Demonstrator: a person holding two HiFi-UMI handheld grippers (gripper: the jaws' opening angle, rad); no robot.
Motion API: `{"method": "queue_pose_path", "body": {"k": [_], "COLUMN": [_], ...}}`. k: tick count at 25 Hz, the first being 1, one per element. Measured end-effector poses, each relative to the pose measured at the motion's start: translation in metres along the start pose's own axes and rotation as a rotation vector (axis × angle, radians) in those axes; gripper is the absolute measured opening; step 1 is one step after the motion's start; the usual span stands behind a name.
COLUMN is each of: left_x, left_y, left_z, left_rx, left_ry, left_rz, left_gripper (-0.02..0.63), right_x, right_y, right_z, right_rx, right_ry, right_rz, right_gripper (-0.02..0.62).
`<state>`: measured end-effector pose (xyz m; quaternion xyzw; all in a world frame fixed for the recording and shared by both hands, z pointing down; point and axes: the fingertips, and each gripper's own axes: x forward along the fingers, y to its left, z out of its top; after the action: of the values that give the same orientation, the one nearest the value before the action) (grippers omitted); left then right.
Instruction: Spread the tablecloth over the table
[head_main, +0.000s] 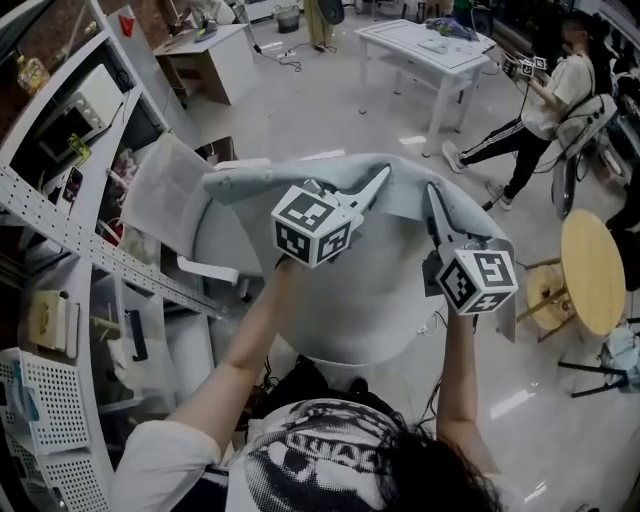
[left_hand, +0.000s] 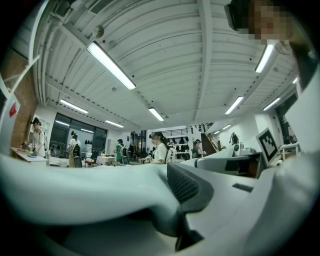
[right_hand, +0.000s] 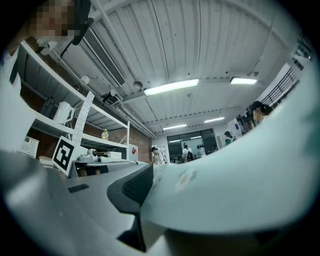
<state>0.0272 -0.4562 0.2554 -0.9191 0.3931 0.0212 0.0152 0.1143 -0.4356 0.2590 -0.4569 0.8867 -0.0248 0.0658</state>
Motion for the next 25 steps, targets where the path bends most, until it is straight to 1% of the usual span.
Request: {"method": "queue_pose_path", "body": {"k": [3,6,8,12,18,21,25], "left_x": [0.018,0.042,0.054,0.080,0.100,0.101,0.097], "left_y": [0.016,0.034,0.049,0.069,0.087,0.087,0.087], "left_z": [0.016,0.037,0.049,0.077,0.111,0.109,0.080], "left_rx": [0.016,0.047,0.053,0.073,0.100,0.085,0.031], "left_ry": [-0.033,-0.107,-0.136,-0.155,-0.188,-0.185,-0.148], "left_rz": [-0.070,-0.151,-0.192,-0.257,-0.310,-0.340,-0.371], "left_gripper": [0.083,0.084,0.084,0.084,0.084,0.084,0.084], "right_x": [0.016,0.036,0.052,0.077,0.100,0.100,0.096], "right_y": [-0.008,-0.019,-0.023,-0.033,-0.040,-0.038,-0.035], "right_z": [0.016,0.040,0.053,0.082,0.116,0.114,0.087], "right_rx": [-0.032,-0.083,-0.123,-0.207,-0.257,-0.261,-0.249], "right_ry": [-0.025,-0.054,-0.069,-0.081,-0.097,-0.095,-0.050], "right_rz": [-0.061,-0.134,-0.169,-0.235,-0.291,-0.318,-0.353], "right_gripper": [0.089,0.089,0.089,0.091,0.091,0.091,0.091]}}
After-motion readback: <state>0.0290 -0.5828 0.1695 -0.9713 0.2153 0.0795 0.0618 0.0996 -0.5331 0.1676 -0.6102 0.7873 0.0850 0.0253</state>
